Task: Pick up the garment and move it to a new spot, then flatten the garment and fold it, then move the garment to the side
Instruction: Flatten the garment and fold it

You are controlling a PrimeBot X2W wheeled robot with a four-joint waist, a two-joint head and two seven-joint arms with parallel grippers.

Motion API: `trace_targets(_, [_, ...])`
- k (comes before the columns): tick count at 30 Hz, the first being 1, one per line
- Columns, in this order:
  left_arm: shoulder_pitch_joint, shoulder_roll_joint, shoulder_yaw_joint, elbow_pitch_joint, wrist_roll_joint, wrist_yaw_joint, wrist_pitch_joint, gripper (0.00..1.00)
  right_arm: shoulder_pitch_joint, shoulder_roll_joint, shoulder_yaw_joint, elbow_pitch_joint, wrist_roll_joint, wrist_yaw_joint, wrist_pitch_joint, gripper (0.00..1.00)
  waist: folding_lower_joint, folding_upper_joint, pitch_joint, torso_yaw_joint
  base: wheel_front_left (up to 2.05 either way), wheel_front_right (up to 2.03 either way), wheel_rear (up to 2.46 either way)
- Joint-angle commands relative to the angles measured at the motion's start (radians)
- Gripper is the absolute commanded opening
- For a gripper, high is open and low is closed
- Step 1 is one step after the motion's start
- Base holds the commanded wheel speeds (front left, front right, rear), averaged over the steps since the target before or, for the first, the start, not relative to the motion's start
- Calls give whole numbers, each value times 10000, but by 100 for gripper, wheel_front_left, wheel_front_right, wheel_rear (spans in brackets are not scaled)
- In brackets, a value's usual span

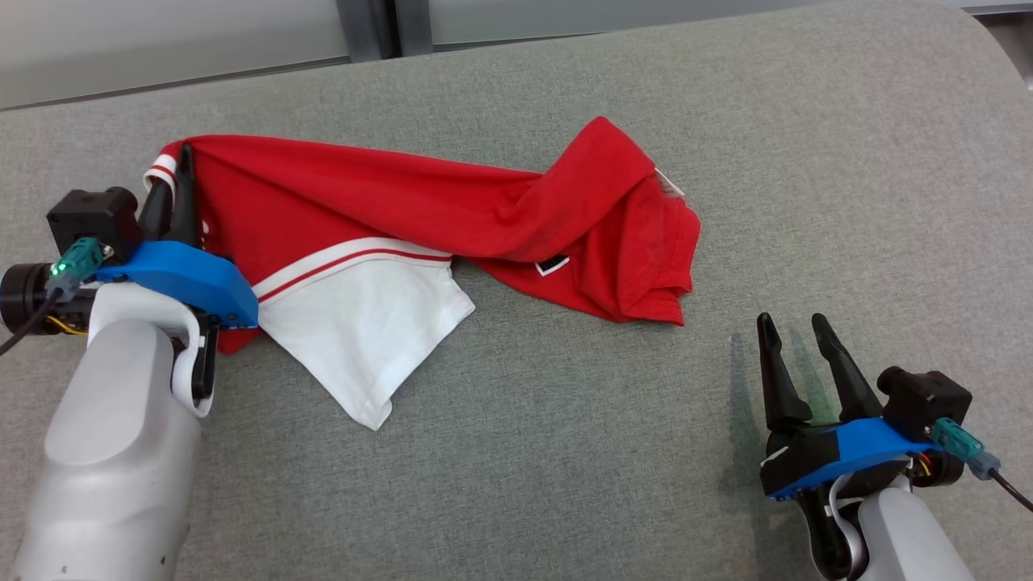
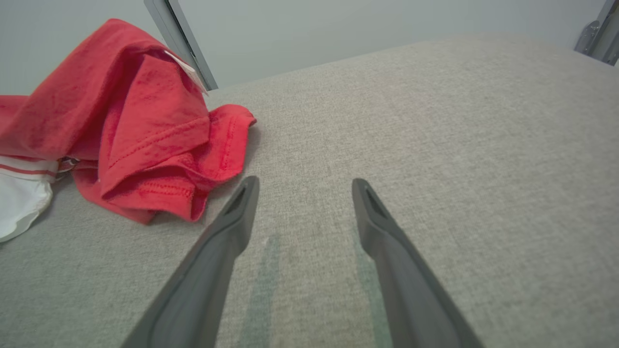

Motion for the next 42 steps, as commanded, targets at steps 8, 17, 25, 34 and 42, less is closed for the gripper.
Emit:
trace_targets(8, [1181,-1094,667,-905,-68,241,-49,100,149,-16,-85,112,51,1,-35,100,-2,-2,-383,488,0,0,0])
trace_targets(17, [3490,-1975,332,-1533,-220,-238,-49,100,263,-24,32,260,46,1,-35,100,-2,-2,-904,923,0,0,0])
trace_targets(25, [4419,-2033,-732,-1300,-941,-261,-51,100,338,-23,-24,343,-71,1,-35,100,-2,-2,-1012,858,0,0,0])
trace_targets(34, [4302,-2066,-2052,-85,-1251,-74,94,52,348,-27,17,370,-143,1,-35,100,-2,-2,-1024,620,0,0,0])
trace_targets(42, [4023,-2040,-2659,633,-2024,-245,70,0,589,-24,-273,397,-252,1,-33,100,-2,-2,-1400,837,0,0,0])
